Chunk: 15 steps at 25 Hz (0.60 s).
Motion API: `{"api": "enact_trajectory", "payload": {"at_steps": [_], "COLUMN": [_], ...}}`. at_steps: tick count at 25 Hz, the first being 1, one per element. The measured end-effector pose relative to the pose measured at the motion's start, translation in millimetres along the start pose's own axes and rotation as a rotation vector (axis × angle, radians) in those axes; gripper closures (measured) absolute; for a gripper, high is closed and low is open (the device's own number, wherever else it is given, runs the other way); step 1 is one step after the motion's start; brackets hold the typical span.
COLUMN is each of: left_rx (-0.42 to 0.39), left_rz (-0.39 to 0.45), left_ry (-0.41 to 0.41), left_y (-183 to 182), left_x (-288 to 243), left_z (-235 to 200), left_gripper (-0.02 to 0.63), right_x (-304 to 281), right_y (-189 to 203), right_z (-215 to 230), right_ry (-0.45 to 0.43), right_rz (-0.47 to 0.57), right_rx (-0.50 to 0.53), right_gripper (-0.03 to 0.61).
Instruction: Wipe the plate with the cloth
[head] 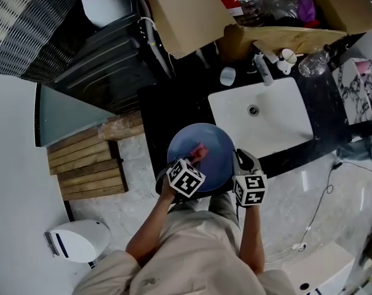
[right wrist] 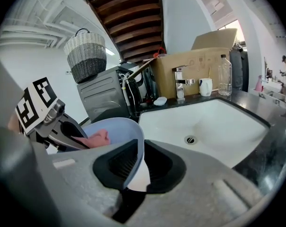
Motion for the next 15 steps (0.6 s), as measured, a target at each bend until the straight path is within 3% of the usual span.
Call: {"api": "enact_trajectory", "payload": {"at_steps": [9,15], "left_rx": [-0.032,-0.073], "left_rz": [0.045,0.18], "left_ry": [0.027,0.05], "left_y": [-7.6,-8.8], "left_x": [-3.7,8.3], "left_z": [13.8,19.4], "left_gripper": [0.581,0.581], "right_x": [21.1,37.5], "right_y": [5.3,2.1], "right_z": [-18.6,-30.7], "right_ry": [0.0,0.018], "right_rz": [0.032,0.074], "right_rx": [0.031,0.057], "right_gripper": [0.538,0.538]}}
Point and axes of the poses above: the fingertips, and each gripper's own axes: x backward along the fingers, z to its right, y out of its underside, the point moved 8 cm from there along x, backward along the fingers, and after that the axes turned 8 degrees about -z, right-handed, at the moved point
